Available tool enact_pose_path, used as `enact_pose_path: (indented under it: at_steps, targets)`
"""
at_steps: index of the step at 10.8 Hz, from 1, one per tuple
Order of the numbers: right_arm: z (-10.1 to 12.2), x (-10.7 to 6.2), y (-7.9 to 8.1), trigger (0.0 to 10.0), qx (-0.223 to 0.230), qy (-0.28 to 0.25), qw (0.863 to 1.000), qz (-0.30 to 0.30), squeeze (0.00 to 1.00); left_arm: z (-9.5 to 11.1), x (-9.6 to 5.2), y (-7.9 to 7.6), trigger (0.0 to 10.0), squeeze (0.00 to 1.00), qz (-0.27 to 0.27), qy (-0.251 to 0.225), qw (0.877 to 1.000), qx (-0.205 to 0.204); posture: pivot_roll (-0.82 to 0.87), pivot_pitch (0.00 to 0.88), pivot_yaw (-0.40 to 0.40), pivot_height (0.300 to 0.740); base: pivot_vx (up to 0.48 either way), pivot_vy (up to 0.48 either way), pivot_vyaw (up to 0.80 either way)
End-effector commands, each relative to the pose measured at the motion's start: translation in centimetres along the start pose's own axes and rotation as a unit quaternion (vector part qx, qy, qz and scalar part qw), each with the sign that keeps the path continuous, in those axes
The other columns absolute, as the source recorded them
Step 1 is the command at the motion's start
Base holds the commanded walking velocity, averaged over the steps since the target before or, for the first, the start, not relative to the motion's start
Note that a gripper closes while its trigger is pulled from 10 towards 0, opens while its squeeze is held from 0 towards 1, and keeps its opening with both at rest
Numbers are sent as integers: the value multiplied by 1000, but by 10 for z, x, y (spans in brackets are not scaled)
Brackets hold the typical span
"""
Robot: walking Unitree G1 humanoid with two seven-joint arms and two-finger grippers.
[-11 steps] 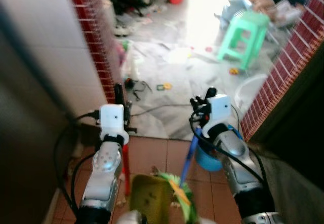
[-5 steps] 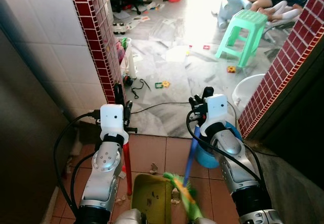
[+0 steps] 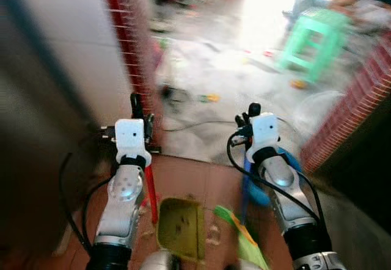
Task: Sweep floor
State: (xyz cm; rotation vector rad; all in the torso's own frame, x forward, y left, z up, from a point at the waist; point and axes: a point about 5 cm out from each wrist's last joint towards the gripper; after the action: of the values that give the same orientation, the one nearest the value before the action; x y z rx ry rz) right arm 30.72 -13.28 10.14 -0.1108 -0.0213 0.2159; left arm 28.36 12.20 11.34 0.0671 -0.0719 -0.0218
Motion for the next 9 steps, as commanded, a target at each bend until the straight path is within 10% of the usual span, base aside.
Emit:
enact_pose_path:
  at_steps: [1, 9]
  targets:
    - [8, 4, -1, 10000, -6, -21, 1000, -6, 0, 16, 4, -3, 10000, 0, -6, -33, 999, 1, -12, 0, 38, 740, 0, 0, 800]
    - [7, 5, -8, 10000, -11, -25, 999, -39, 0, 25, 7, -9, 10000, 0, -26, -40, 999, -13, -9, 0, 43, 740, -169, 0, 100]
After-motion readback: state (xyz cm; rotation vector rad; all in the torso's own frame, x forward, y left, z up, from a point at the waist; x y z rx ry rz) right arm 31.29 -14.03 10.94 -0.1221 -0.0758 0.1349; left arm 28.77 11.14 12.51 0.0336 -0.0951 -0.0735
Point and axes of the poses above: a point about 5 cm out from each wrist's last joint towards the gripper, its own x axis pointing out of the wrist towards the gripper, its own z axis along the axis of the wrist's last joint, y = z × x, and after that the axes turned 2 degrees about x, right-handed
